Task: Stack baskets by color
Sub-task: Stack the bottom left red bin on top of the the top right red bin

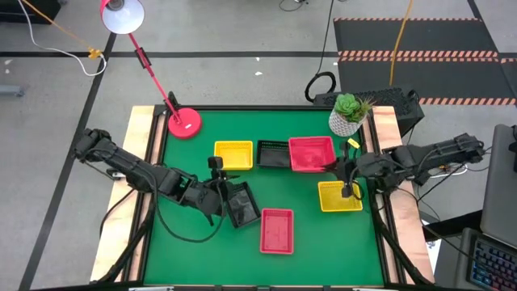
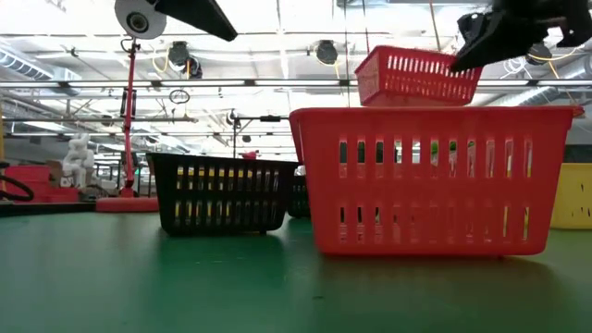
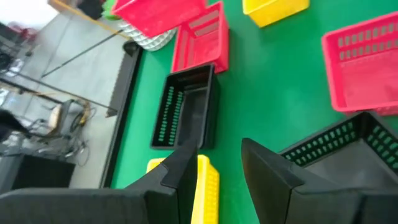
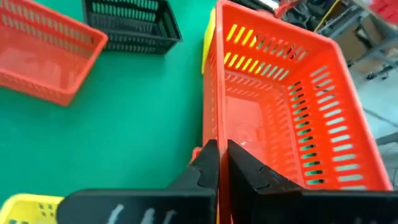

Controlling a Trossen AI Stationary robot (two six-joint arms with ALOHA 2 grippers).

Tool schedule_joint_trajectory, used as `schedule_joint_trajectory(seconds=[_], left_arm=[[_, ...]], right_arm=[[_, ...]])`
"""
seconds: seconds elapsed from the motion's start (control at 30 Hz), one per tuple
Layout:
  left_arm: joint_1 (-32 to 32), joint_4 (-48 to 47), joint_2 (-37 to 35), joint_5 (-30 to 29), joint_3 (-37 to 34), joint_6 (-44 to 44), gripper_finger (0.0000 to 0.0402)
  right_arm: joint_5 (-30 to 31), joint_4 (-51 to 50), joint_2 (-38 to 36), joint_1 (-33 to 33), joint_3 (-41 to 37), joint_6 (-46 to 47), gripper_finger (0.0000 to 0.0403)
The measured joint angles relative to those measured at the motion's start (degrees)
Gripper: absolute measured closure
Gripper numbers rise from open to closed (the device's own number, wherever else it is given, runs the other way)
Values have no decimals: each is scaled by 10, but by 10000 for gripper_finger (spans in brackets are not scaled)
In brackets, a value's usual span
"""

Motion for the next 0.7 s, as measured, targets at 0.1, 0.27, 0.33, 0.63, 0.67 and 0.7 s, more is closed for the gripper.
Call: schedule_joint_trajectory(seconds=[0.1, 0.27, 0.33, 0.63, 0.67, 0.7], left_arm=[[12, 10, 0, 26, 0, 9, 275], [29, 10, 0, 48, 0, 17, 275], [33, 10, 0, 49, 0, 21, 275], [61, 11, 0, 55, 0, 35, 275], [65, 11, 0, 65, 0, 38, 275], [69, 11, 0, 74, 0, 41, 275]], right_arm=[[-12, -11, 0, -24, -8, -23, 399], [-14, -10, -1, -59, -38, -50, 399], [-26, -10, -2, -73, -49, -55, 399], [-85, -3, -1, -150, -68, -89, 399], [-93, 8, 0, -156, -68, -91, 399], [-100, 24, 5, -160, -68, -91, 399]])
